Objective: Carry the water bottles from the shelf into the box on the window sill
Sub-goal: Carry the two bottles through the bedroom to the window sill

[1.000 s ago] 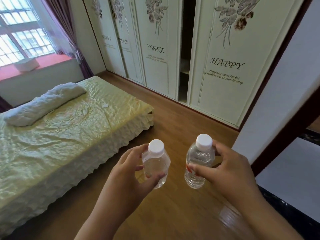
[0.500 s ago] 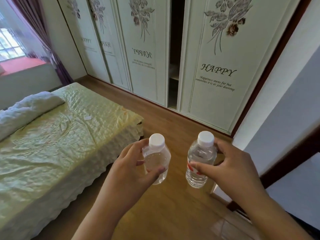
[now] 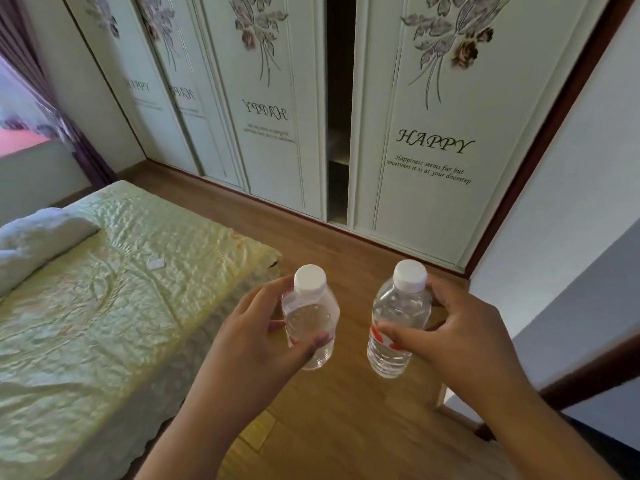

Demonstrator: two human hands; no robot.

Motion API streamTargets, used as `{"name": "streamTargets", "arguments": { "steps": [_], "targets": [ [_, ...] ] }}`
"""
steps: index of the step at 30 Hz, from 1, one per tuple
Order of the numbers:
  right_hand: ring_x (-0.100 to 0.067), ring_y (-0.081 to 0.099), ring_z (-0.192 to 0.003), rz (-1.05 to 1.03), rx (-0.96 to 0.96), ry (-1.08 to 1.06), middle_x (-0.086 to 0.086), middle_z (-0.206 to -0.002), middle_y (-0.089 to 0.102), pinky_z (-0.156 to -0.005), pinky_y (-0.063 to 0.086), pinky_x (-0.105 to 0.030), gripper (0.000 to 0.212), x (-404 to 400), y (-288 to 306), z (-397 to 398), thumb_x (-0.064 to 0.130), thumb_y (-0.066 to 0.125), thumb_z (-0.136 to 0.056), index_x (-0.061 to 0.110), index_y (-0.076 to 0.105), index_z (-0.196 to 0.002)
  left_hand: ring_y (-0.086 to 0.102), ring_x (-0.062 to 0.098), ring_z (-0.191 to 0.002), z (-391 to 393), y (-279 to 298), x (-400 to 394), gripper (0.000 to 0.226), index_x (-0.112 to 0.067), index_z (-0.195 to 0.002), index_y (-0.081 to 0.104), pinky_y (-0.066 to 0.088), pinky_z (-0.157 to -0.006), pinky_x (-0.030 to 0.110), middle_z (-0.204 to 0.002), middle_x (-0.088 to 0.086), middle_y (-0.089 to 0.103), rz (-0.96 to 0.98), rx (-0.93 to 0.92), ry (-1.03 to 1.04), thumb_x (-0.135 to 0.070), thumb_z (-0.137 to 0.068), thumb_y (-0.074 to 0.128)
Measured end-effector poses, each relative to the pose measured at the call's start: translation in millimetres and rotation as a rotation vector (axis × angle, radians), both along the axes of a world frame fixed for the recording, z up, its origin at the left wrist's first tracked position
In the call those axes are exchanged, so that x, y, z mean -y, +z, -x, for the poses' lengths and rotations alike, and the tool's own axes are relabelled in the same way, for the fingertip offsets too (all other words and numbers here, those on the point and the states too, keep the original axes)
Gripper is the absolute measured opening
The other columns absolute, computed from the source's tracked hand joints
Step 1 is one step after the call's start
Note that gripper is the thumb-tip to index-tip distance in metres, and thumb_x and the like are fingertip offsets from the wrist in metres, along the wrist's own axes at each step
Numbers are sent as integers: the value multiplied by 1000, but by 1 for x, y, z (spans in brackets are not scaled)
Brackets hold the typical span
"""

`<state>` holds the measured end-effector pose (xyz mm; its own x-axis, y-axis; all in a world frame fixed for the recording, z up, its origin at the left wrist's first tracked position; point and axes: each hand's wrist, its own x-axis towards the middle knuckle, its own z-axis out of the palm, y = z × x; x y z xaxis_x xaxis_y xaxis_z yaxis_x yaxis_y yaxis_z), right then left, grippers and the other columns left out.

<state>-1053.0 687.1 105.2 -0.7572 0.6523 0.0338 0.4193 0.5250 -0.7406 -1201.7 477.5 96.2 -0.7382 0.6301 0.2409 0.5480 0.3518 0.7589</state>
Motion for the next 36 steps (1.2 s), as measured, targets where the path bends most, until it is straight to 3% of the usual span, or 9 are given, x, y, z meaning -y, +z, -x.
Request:
{"name": "streamTargets", "arguments": {
  "steps": [9,15,22,29,32,36],
  "targets": [
    [-9,65,-101,-13,19,68,22,-121,64,-94,56,-38,78,-79,-5,96,76,72,-56,44,53,-125,61,-12,-99,71,10,-75,73,-46,-134,50,55,-86,23,-125,-35,51,7,-21,77,-54,-70,83],
    [-6,65,-98,-52,-42,119,25,-116,60,-91,56,-35,76,-152,19,167,78,69,-53,51,47,-121,62,-9,-99,125,27,-139,75,-56,-131,46,55,-79,18,-126,-37,50,-3,-37,153,-64,-64,80],
    [1,59,-99,-168,-96,206,21,-120,64,-91,49,-24,78,-224,49,244,66,80,-63,41,54,-132,57,-18,-101,185,51,-204,69,-73,-118,36,49,-72,13,-118,-47,45,-62,-108,219,-69,-62,76],
    [0,61,-103,-202,-103,245,18,-122,66,-90,48,-21,79,-251,63,331,68,79,-64,38,55,-133,56,-19,-101,265,64,-233,69,-74,-118,32,47,-67,6,-114,-57,38,-45,-155,214,-67,-65,75],
    [1,61,-101,-198,-130,240,20,-118,66,-87,44,-19,76,-252,65,374,68,78,-64,39,56,-131,56,-18,-102,311,63,-237,68,-70,-119,37,45,-74,0,-114,-53,43,-85,-169,195,-62,-65,78],
    [5,60,-99,-172,-154,207,23,-115,66,-85,44,-15,70,-249,72,429,65,79,-66,41,57,-128,59,-12,-101,376,69,-241,74,-63,-126,38,47,-72,2,-118,-37,49,-106,-172,167,-61,-64,78]
  ]
}}
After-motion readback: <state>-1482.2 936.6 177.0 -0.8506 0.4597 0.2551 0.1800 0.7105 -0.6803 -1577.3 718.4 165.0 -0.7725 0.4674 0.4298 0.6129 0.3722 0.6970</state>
